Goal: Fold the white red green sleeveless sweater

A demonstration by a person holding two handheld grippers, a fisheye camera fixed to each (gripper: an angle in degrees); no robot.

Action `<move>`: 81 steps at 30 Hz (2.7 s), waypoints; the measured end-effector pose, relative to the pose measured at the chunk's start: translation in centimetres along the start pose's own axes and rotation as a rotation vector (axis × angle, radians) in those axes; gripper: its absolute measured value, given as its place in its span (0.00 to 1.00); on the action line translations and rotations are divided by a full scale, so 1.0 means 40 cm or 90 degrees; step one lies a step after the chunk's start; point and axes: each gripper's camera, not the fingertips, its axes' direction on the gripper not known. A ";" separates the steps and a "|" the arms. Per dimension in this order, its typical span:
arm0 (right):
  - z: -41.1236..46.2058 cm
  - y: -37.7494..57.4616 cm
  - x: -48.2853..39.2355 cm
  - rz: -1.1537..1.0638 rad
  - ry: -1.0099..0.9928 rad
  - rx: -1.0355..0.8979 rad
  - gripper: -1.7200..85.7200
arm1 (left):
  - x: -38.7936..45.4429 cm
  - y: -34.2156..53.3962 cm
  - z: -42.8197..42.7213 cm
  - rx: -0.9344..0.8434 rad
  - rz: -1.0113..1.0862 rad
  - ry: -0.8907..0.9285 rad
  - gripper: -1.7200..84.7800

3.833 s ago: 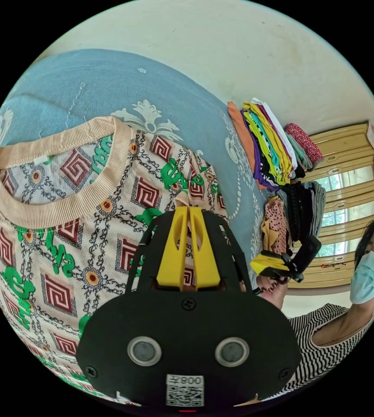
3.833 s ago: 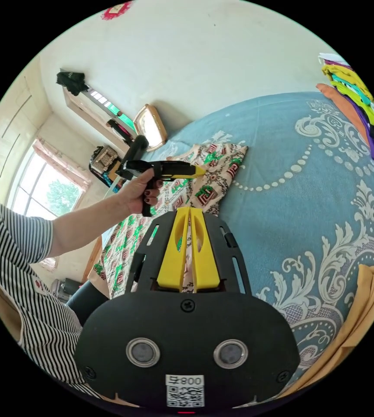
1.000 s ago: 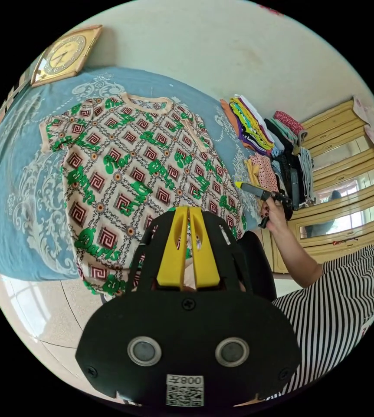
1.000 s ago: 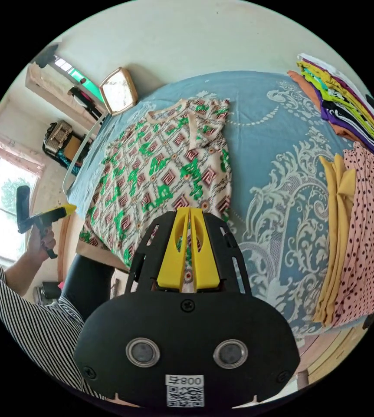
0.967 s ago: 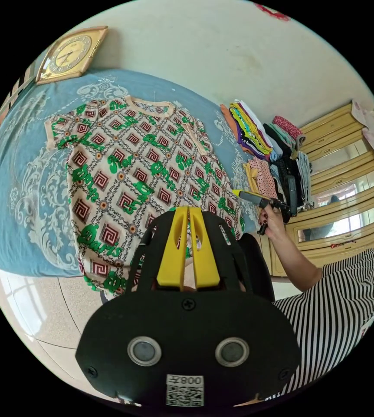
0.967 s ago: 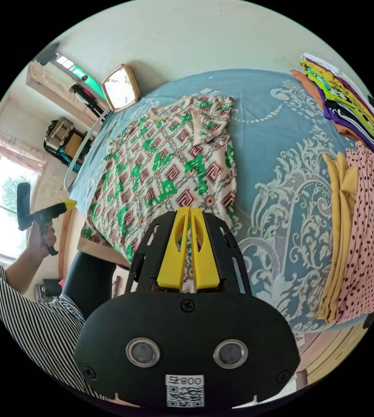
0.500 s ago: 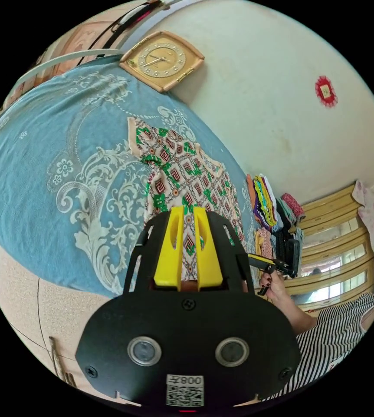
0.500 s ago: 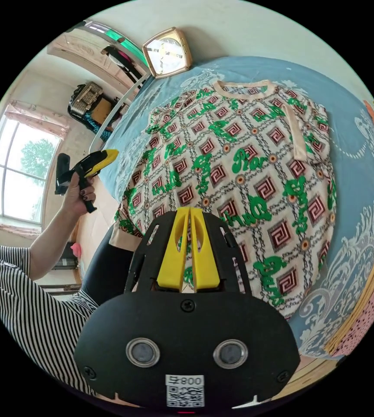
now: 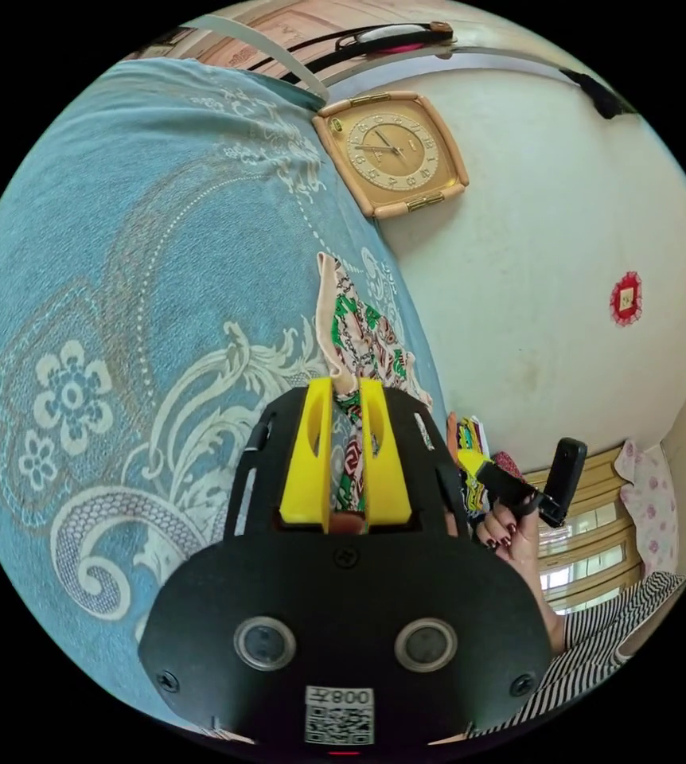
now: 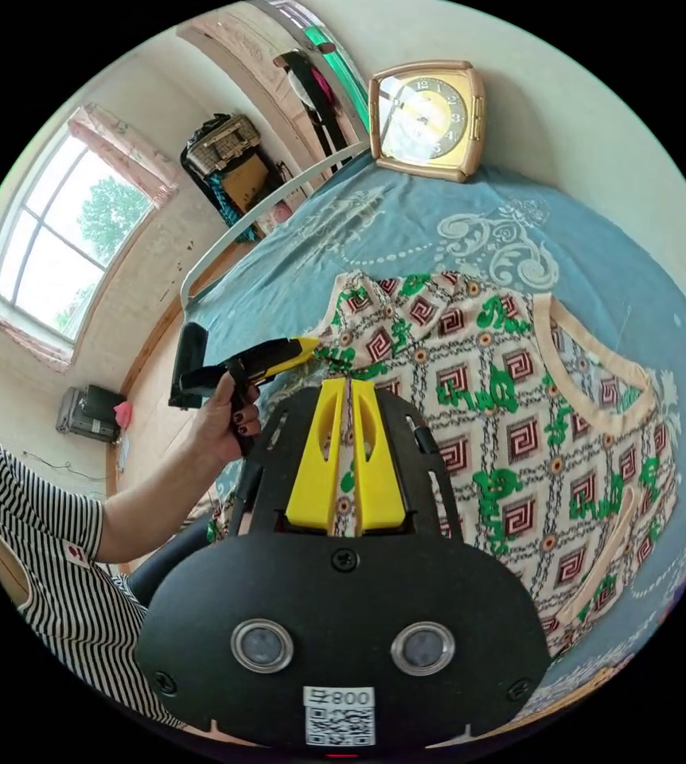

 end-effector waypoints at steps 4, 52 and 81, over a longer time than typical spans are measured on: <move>0.121 -0.207 -0.069 -0.045 0.032 -0.017 0.07 | -0.035 0.017 -0.026 0.052 0.017 -0.003 0.05; 0.292 -0.456 0.535 0.156 -0.085 0.034 0.03 | 0.340 -0.023 0.364 -0.188 0.481 -0.101 0.04; 0.364 -0.459 0.568 0.032 -0.006 -0.062 0.02 | 0.403 -0.131 0.600 -0.347 0.399 -0.086 0.04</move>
